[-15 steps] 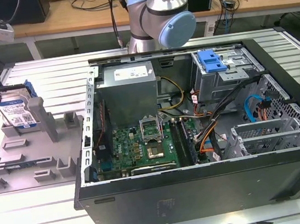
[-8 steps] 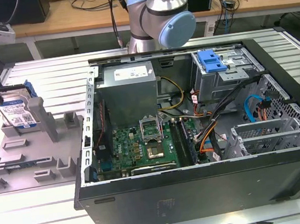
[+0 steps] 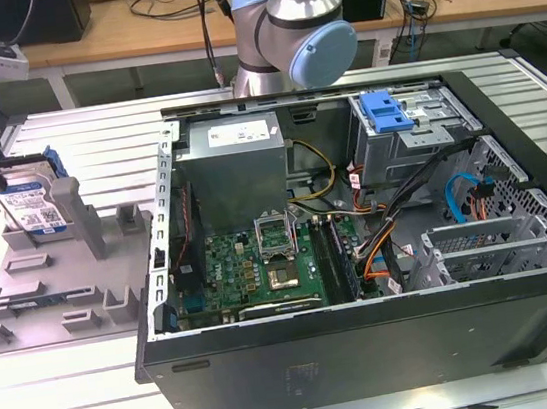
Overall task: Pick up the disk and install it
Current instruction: 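Pick up the disk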
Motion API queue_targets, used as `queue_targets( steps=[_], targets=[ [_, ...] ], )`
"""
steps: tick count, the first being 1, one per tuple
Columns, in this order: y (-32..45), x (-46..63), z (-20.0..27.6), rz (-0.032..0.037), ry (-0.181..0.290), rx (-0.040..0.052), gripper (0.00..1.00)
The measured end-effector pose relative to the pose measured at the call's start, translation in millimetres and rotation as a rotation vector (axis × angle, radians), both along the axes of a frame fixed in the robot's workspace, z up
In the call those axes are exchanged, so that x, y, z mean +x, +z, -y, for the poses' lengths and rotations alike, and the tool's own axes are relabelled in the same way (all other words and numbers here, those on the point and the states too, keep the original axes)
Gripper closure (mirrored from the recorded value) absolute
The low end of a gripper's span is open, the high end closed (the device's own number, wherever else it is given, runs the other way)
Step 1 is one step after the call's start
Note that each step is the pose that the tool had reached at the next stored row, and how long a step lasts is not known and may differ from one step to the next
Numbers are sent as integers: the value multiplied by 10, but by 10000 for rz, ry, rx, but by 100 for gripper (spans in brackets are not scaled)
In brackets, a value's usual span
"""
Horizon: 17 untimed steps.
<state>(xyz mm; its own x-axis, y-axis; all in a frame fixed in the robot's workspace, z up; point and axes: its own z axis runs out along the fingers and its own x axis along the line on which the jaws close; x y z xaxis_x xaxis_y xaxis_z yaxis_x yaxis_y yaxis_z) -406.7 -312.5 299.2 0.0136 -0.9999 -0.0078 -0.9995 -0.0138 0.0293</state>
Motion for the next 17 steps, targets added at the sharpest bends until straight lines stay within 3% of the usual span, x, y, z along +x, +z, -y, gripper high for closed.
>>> queue_targets(
  steps=[15,17],
  targets=[
    [-3,0,0,1,23,0,56],
    [-3,0,0,0,22,1,63]
  ],
)
